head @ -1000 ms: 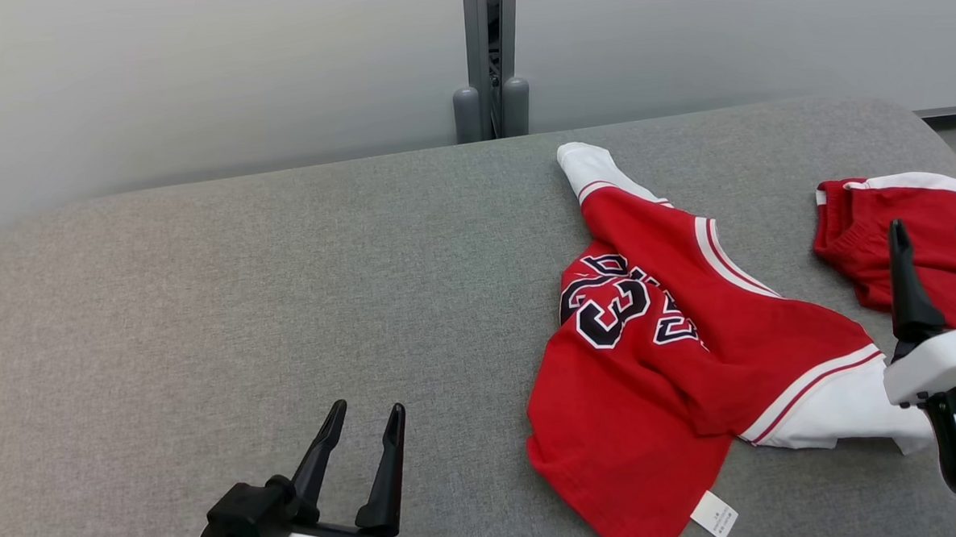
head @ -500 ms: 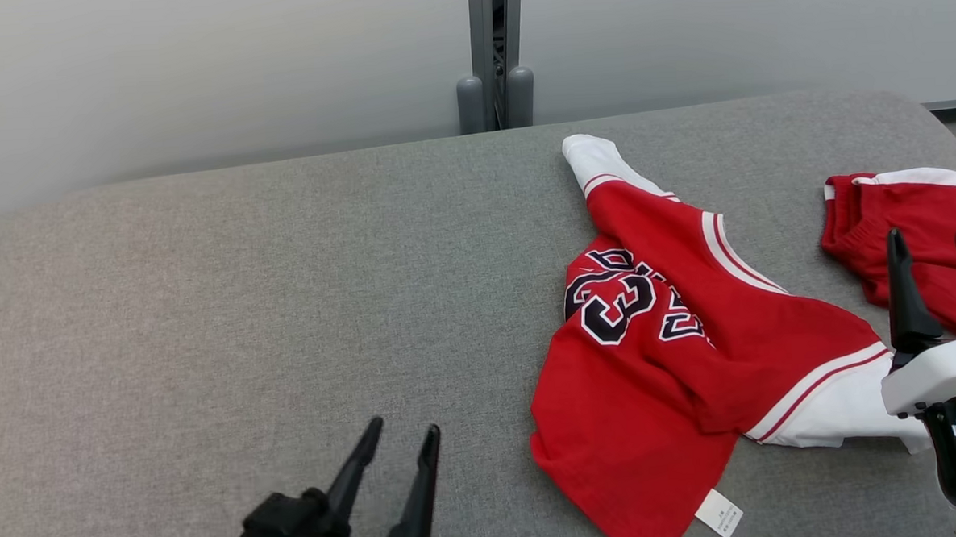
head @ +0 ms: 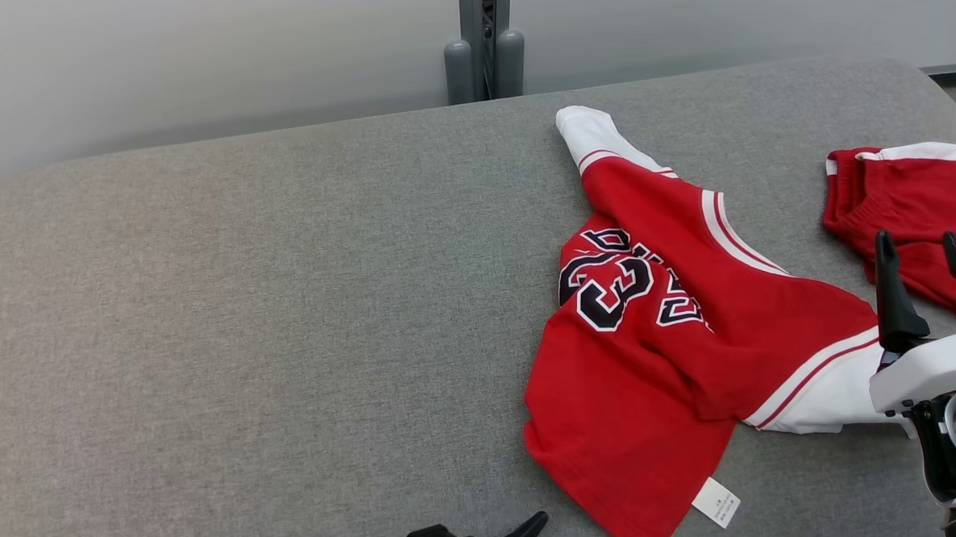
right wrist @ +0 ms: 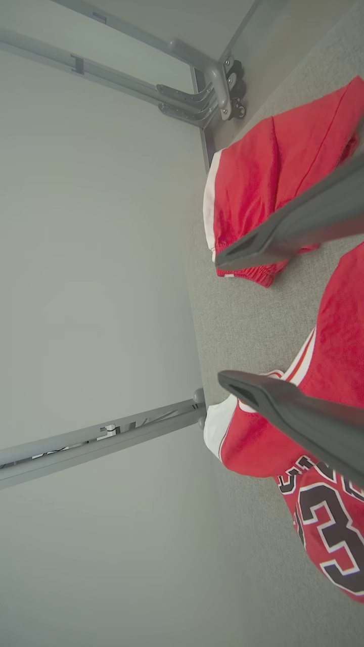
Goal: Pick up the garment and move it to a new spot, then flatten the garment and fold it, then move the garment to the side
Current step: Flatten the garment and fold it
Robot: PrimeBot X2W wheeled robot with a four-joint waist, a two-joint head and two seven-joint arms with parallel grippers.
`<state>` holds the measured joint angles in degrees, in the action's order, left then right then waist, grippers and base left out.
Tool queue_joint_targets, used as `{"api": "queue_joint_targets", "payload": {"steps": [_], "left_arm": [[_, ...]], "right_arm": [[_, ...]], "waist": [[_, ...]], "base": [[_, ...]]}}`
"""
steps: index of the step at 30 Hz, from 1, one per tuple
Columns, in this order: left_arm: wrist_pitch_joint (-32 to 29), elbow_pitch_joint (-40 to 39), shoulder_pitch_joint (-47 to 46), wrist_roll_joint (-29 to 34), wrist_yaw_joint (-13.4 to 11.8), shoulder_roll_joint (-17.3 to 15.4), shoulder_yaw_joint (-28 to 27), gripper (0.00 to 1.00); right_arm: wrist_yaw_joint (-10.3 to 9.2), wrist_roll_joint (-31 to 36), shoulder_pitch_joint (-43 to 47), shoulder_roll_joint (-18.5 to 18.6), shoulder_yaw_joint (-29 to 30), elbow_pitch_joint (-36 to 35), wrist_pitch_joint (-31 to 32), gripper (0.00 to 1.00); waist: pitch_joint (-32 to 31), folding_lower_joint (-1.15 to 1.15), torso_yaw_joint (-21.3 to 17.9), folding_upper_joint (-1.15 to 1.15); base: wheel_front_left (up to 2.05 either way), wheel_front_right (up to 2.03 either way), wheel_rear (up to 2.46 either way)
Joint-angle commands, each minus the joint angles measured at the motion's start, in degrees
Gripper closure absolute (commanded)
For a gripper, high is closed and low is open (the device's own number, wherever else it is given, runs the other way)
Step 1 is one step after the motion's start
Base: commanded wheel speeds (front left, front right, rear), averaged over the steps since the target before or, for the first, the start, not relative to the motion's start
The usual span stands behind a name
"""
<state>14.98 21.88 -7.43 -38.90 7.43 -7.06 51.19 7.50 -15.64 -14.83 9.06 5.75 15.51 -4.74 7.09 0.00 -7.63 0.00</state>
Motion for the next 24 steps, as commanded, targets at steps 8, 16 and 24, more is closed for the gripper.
{"api": "queue_joint_targets", "payload": {"steps": [8, 16, 24], "left_arm": [[-0.1, 5.4, -8.3, -12.0, 0.1, -0.1, 6.8, 0.0], [0.1, 11.3, -11.2, -15.7, 0.1, 1.4, 6.5, 0.0], [0.2, 9.5, -10.5, -16.2, 0.1, 1.0, 3.7, 0.0]], "right_arm": [[0.0, 0.4, -1.1, 0.0, -0.1, 1.3, -0.9, 0.0], [0.01, -1.0, -1.4, 0.1, -3.2, 1.1, -0.3, 0.0], [0.0, -5.1, -0.1, 2.7, -9.7, 0.2, 0.8, 0.0]], "waist": [[0.4, 0.0, -1.1, 0.0], [0.7, 0.0, -1.6, 0.0], [1.0, 0.0, -1.0, 0.0]], "base": [[0.0, 0.0, 0.0], [0.0, 0.0, 0.0], [0.0, 0.0, 0.0]]}}
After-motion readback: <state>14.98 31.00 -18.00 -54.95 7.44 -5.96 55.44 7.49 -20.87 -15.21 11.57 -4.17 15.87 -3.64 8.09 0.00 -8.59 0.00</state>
